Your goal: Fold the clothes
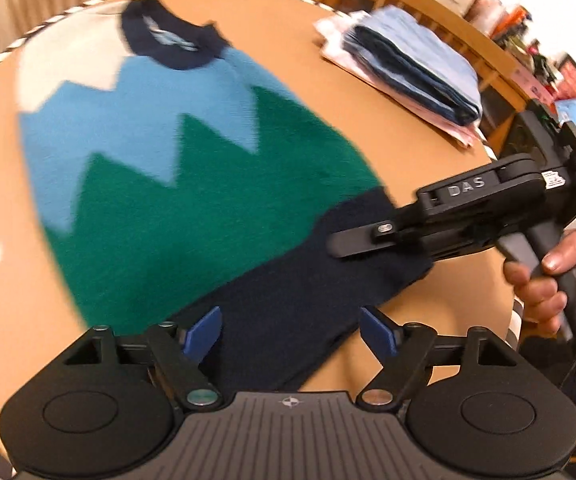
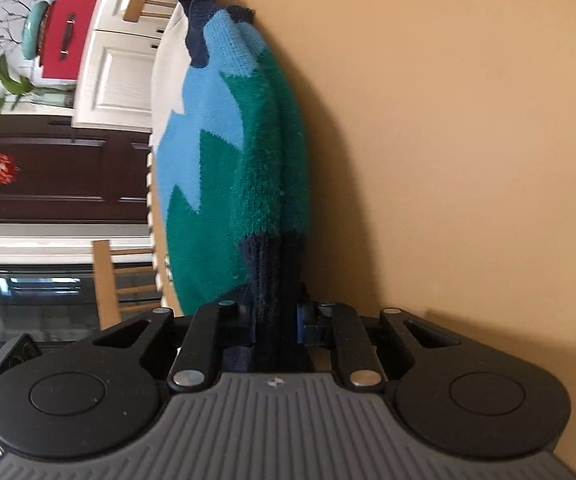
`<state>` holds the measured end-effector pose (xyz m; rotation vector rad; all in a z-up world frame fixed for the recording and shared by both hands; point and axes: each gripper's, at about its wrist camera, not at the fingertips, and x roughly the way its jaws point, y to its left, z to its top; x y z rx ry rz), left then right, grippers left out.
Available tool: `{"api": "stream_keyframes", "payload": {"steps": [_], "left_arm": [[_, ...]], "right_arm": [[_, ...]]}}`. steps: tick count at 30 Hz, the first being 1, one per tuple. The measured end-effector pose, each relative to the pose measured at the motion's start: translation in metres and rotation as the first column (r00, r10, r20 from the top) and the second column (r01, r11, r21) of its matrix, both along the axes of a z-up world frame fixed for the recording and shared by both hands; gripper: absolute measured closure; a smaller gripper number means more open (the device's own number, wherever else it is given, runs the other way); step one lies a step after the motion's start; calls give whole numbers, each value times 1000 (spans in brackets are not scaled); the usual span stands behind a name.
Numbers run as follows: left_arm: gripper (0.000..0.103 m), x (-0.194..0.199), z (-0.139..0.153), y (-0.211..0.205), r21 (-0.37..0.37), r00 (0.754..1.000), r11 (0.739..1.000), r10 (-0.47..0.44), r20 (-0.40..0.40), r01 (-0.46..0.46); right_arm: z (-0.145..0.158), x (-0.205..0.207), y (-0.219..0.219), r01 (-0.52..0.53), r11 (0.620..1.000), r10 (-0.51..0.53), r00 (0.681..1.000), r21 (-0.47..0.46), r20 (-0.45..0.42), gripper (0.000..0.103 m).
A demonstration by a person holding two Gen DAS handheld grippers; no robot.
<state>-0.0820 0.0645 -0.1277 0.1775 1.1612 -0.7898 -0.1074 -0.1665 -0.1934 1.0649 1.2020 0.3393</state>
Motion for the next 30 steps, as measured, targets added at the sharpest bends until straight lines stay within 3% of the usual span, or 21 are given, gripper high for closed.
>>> {"api": "stream_keyframes", "payload": {"steps": [2,4,6,8,9,11,14,22,28,29,30], "left_arm": [[20,2,5,33,-37,997,997,62,-35,-63],[18,9,4,76,-95,980,982,152,-125,-165],[18,20,-8,119,-158,915,930,275,-296,-331],[20,25,-27,152,-197,808,849,358,-467,-490],[20,26,-35,163,-208,769,816,376,-517,-539],[20,26,-47,178,-220,721,773,391,-572,-595],[21,23,-61,183,-238,683,742,375,-627,-627],[20,28,-80,160,-305,645,691,302,-702,-656],[11,31,-77,141,-357,699,712,259,-667,-605],[13,30,-75,138,-361,707,716,258,-659,-598],[21,29,-74,136,-355,711,721,266,-651,-595]], "right_arm": [[4,-4,-3,1,1000,-2,1000,-18,-6,87],[8,-6,-2,7,999,-8,1000,-45,-18,87],[10,-8,-1,17,997,-19,999,-72,-29,87],[11,-9,2,21,994,-25,999,-103,-44,86],[10,-10,3,28,993,-35,998,-112,-53,86],[12,-12,5,39,991,-47,997,-127,-60,87],[13,-11,10,48,991,-57,996,-125,-64,86],[3,-4,12,61,996,-69,992,-71,-108,85],[-8,-4,5,61,998,-64,989,-26,-136,85],[-9,-4,4,62,998,-65,988,-20,-141,85],[-11,-5,2,63,998,-64,988,-11,-142,85]]}}
